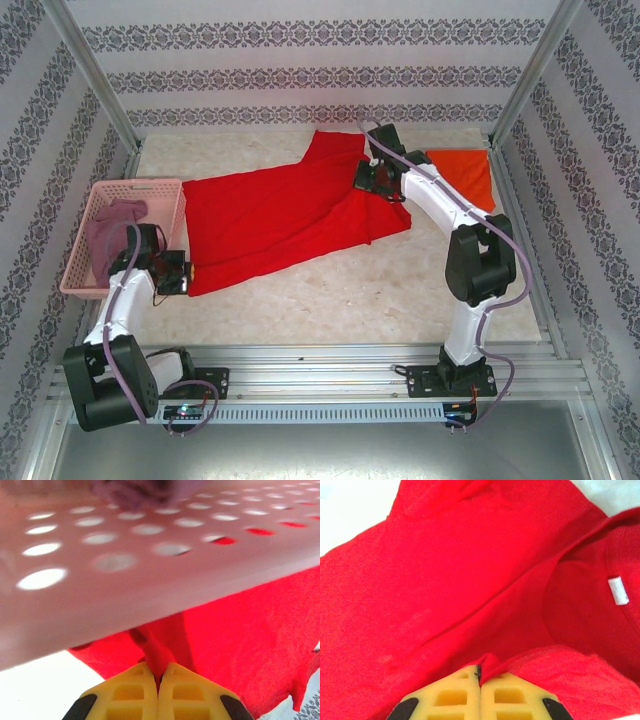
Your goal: Fold and stack the t-shirts
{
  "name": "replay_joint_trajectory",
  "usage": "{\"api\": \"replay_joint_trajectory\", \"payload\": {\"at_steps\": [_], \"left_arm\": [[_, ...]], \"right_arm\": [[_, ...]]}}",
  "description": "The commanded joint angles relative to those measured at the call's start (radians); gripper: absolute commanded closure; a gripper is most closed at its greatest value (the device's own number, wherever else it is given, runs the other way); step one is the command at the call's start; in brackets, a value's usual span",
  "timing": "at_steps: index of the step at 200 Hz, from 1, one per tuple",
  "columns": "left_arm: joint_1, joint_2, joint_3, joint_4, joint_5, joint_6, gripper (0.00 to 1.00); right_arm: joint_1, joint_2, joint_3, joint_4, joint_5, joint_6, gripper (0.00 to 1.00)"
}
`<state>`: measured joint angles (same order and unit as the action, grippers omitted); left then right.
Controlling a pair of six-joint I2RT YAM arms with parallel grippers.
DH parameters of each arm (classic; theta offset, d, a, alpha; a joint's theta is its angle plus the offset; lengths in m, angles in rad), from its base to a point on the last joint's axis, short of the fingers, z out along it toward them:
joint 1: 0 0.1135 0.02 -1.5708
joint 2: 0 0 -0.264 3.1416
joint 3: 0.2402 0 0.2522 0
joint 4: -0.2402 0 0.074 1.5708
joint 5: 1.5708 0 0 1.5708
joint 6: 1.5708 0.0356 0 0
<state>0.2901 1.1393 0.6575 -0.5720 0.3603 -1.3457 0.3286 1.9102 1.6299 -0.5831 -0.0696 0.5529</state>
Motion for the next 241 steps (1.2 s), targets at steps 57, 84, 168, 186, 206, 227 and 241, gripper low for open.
{"api": "replay_joint_trajectory", "payload": {"at_steps": [57,84,168,186,206,227,241], "left_arm": [[0.014,0.14,0.139,-0.057,-0.065,0.137,1.0],[0.014,0.185,0.187,-0.062,-0.071,0.161,1.0],[0.014,0.279,0.257,-0.027,-0.05,0.188,1.0],[0.014,0.299,0.275,-0.025,-0.046,0.195,1.0],[0.014,0.321,0.291,-0.02,-0.042,0.198,1.0],[0.014,0.353,0.313,-0.02,-0.039,0.205,1.0],[0.014,0.371,0.321,-0.018,-0.035,0.207,1.0]], "right_arm": [[-0.041,0.046,0.06,0.014,-0.011,-0.011,1.0],[-0.043,0.068,0.085,0.009,-0.013,-0.017,1.0],[-0.055,0.102,0.128,-0.003,0.008,-0.018,1.0],[-0.062,0.108,0.13,-0.003,0.008,-0.019,1.0],[-0.066,0.116,0.133,-0.003,0.005,-0.02,1.0],[-0.067,0.128,0.136,-0.003,0.002,-0.021,1.0],[-0.069,0.138,0.138,-0.002,-0.001,-0.021,1.0]]}}
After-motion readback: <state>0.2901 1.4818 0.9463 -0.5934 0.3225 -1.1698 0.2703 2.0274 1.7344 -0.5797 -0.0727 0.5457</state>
